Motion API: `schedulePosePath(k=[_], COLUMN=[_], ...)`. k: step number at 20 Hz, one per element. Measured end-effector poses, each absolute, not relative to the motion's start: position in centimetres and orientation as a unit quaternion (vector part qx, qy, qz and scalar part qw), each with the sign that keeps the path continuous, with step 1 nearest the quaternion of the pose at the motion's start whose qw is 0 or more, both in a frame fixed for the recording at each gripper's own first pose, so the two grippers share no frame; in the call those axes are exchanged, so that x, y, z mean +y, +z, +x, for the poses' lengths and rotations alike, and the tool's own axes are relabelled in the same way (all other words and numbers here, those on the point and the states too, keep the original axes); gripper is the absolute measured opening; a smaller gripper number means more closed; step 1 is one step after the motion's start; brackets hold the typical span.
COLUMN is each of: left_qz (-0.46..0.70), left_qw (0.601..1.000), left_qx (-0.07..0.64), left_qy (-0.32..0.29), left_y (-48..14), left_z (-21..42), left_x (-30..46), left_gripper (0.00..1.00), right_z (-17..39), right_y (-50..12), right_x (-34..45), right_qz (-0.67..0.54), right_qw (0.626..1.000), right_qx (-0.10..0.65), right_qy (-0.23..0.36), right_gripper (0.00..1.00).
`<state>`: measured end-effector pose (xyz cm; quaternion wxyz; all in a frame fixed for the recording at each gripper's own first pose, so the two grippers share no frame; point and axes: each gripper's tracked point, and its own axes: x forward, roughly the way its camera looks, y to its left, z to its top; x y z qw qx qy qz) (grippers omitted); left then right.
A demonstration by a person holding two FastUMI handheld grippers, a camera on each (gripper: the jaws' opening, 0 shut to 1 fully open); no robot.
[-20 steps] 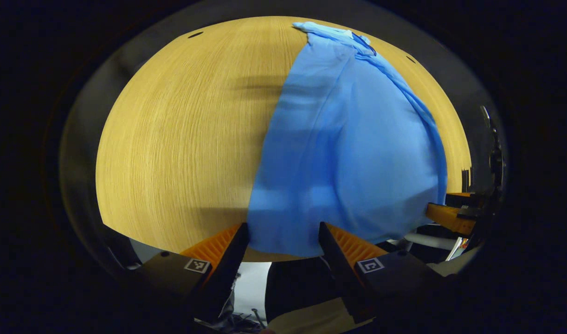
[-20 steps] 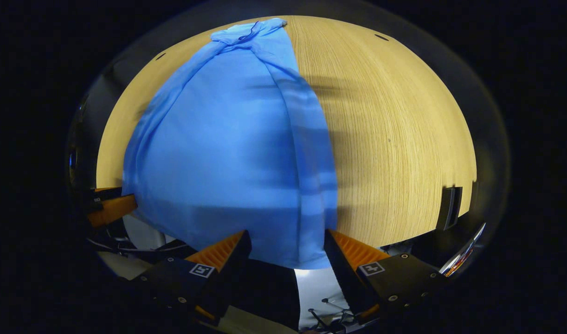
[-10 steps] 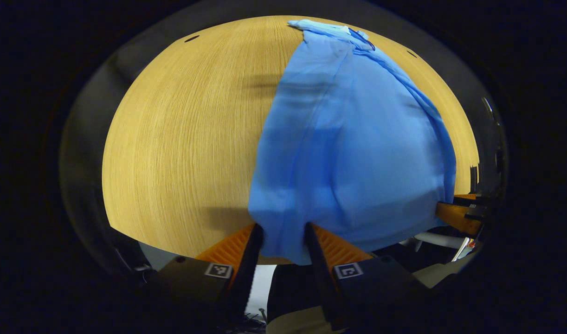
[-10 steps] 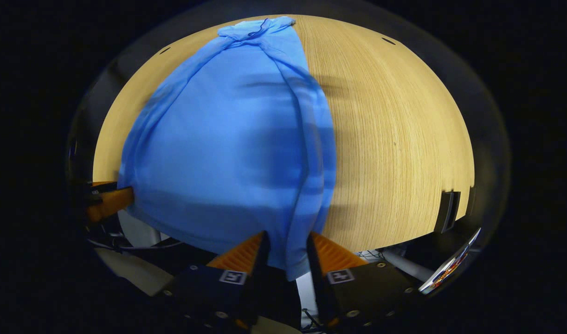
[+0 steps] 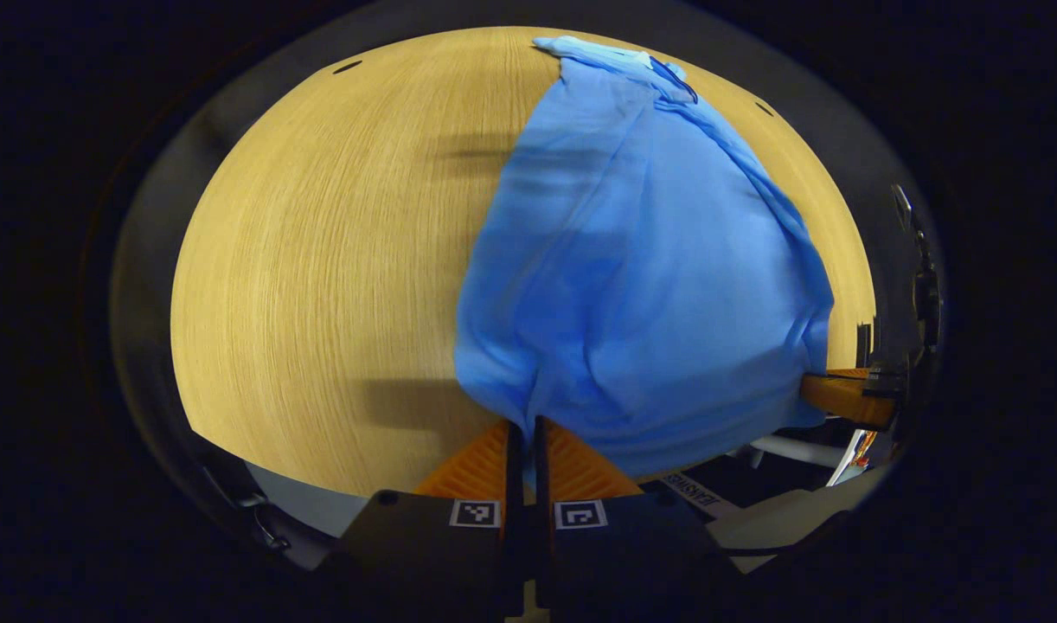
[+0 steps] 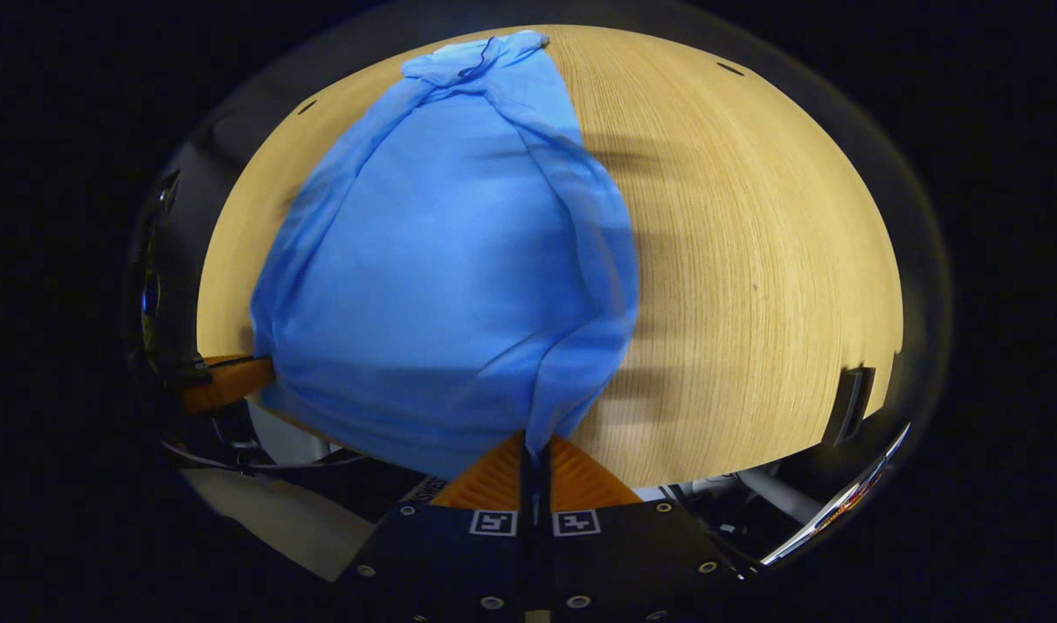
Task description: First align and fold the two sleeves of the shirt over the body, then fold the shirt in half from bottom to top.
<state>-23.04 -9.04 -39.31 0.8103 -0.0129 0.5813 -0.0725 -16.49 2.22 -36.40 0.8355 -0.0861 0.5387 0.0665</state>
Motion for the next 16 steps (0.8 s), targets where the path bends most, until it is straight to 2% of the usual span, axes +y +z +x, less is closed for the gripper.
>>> schedulePosePath(k=[16], left_qz=[-0.016], left_qw=[0.875], left_qx=[0.476], left_qy=[-0.093], left_y=[-29.4], left_z=[-5.0], left_x=[-11.1], left_gripper=[0.09], right_z=[0.9], right_y=[-23.3], right_x=[5.1], right_qz=[-0.094], right_qw=[0.902], right_qx=[0.414], right_qy=[0.083], right_gripper=[0.01])
